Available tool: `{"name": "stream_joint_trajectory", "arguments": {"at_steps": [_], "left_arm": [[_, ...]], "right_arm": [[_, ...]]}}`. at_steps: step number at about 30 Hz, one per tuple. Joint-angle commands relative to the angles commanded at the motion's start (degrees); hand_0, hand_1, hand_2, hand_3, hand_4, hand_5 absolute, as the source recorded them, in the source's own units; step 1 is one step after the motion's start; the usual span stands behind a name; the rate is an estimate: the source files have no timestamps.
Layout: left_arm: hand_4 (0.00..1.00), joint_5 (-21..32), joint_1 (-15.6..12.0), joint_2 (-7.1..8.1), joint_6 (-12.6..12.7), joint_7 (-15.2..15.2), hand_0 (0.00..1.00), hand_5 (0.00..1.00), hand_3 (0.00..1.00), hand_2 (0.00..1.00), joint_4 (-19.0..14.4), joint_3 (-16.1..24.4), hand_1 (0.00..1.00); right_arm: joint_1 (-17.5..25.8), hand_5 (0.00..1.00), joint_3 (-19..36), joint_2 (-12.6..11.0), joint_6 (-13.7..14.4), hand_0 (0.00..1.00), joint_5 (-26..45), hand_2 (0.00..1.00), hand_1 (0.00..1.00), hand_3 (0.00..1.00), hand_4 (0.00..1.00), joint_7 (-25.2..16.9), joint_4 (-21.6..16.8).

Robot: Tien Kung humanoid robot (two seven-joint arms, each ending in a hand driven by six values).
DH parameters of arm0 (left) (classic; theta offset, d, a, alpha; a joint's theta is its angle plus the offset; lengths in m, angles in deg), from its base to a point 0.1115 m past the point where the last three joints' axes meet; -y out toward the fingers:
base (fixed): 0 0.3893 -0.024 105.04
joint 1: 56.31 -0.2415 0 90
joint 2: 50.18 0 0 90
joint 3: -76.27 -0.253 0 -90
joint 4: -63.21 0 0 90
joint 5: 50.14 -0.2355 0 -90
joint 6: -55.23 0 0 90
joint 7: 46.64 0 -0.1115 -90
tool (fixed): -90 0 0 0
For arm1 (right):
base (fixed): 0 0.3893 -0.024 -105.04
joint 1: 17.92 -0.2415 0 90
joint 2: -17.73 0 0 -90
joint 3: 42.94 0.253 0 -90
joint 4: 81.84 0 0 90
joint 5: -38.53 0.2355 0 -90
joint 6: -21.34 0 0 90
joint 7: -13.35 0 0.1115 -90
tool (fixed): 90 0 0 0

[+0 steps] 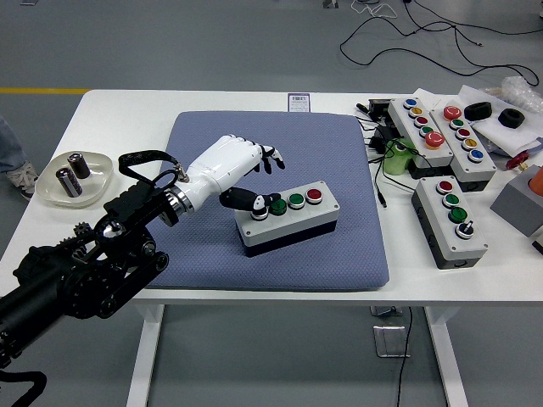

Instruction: Pick up the button,place it on the desk,press the button,press the button

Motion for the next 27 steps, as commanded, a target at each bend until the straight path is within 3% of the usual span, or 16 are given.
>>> {"name": "stream_joint_trajectory", "arguments": {"at_steps": [3, 4, 9, 10, 15, 16, 17, 21, 22, 27], "left_arm": [[0.881, 0.61, -0.17, 0.14, -1.45, 1.68, 0.271, 0.570, 0.728, 0.607, -2.30, 0.28, 0.497], [0.848, 0.15, -0.17, 0.16, -1.66, 2.19, 0.161, 0.662, 0.784, 0.475, -3.07, 0.25, 0.356], [0.848, -2.65, -0.15, 0.04, -1.77, 5.03, 0.161, 0.662, 0.784, 0.475, -6.73, -0.52, 0.356], [0.768, -2.67, -0.20, -0.01, -1.44, 5.71, 0.058, 0.918, 0.781, 0.186, -7.53, -0.63, 0.120], [0.768, -2.43, -0.13, -0.06, -0.77, 7.33, 0.058, 0.918, 0.781, 0.186, -9.74, -0.96, 0.120], [0.698, -2.47, -0.09, -0.06, -0.64, 7.62, 0.002, 0.998, 0.658, 0.055, -9.90, -1.09, 0.002], [0.698, -2.66, -0.07, -0.08, -0.65, 8.11, 0.002, 0.998, 0.658, 0.055, -9.99, -1.29, 0.002], [0.698, -2.33, -0.15, -0.11, -2.59, 9.01, 0.002, 0.998, 0.658, 0.055, -9.99, -2.27, 0.002], [0.611, -2.34, -0.18, -0.11, -3.16, 9.30, 0.002, 0.959, 0.591, 0.002, -10.13, -2.55, 0.002], [0.611, -3.90, -0.39, -0.71, -6.66, 11.76, 0.002, 0.959, 0.591, 0.002, -10.77, -3.16, 0.002]], "right_arm": [[-0.03, 0.171, -0.03, 0.01, 0.02, 0.672, 0.07, 0.683, 0.646, 0.627, 0.308, 0.00, 0.00], [-0.05, 0.171, -0.01, 0.01, 0.01, 0.672, 0.03, 0.683, 0.646, 0.627, 0.308, 0.00, 0.00], [-0.06, 0.171, 0.01, 0.02, 0.01, 0.672, 0.00, 0.683, 0.646, 0.627, 0.308, 0.01, 0.00], [-0.06, 0.171, -0.01, 0.02, 0.00, 0.672, -0.02, 0.683, 0.646, 0.627, 0.308, 0.01, 0.00], [-0.05, 0.171, -0.14, 0.00, -0.01, 0.672, 0.11, 0.683, 0.646, 0.627, 0.308, -0.01, 0.00], [-0.05, 0.171, -0.17, -0.01, 0.00, 0.672, 0.16, 0.683, 0.646, 0.627, 0.308, -0.01, 0.00], [-0.05, 0.171, -0.19, -0.01, 0.00, 0.672, 0.18, 0.683, 0.646, 0.627, 0.308, -0.01, 0.00], [-0.05, 0.171, -0.33, -0.02, -0.02, 0.672, 0.28, 0.683, 0.646, 0.627, 0.308, -0.01, 0.00], [-0.04, 0.171, -0.31, -0.02, -0.02, 0.672, 0.26, 0.683, 0.646, 0.627, 0.308, -0.01, 0.00], [0.00, 0.171, -0.32, -0.04, -0.07, 0.672, 0.12, 0.683, 0.646, 0.627, 0.308, -0.03, 0.00]]}}
